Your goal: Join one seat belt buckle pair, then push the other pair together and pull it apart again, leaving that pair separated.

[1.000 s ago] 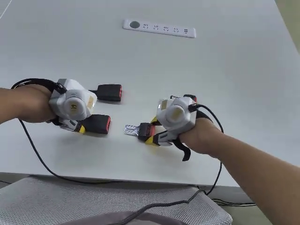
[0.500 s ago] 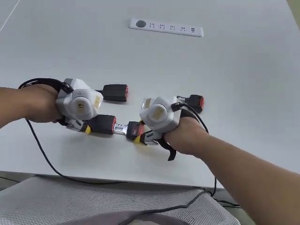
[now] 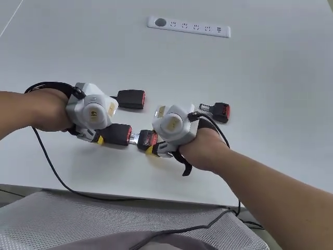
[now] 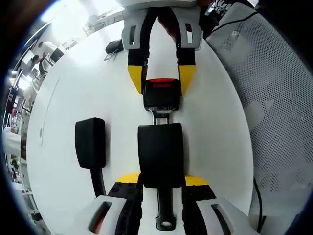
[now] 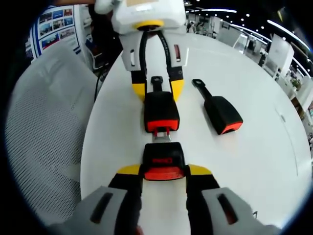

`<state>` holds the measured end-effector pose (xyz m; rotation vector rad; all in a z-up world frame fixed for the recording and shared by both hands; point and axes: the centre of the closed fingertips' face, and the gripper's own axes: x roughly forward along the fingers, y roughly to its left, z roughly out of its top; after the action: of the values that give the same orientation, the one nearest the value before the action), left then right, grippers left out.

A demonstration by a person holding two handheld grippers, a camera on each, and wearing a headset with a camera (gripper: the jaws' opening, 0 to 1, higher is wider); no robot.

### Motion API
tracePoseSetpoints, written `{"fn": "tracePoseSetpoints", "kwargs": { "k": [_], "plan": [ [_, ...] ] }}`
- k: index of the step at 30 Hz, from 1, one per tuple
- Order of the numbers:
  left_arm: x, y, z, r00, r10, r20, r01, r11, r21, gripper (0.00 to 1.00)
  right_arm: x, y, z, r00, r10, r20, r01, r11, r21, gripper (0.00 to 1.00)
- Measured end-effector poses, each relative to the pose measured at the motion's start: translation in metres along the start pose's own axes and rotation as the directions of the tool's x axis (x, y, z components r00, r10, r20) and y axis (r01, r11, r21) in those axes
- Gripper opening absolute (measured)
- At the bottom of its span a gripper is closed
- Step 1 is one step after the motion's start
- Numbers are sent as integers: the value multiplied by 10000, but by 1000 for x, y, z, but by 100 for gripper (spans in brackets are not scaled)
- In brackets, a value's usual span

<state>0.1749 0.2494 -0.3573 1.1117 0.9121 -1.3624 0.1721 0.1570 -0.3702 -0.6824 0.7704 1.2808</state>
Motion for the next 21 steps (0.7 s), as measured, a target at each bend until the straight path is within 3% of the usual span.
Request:
{"fn": "tracePoseSetpoints", "kwargs": {
  "k": [8, 16, 21],
  "plan": [
    [0, 0, 1, 9999, -13, 126, 11, 9999, 153, 30, 1, -2, 0, 9999, 111, 47, -110, 9999, -126, 33],
    [2, 1, 2, 9994, -88, -330, 88, 10000, -1, 29, 4, -3, 3, 9998, 188, 65, -187, 9998, -114, 33],
    [2, 1, 0, 9996, -83, -262, 83, 10000, 4, 29, 6, -3, 6, 9996, 258, 119, -255, 9994, -245, 33]
  ]
}}
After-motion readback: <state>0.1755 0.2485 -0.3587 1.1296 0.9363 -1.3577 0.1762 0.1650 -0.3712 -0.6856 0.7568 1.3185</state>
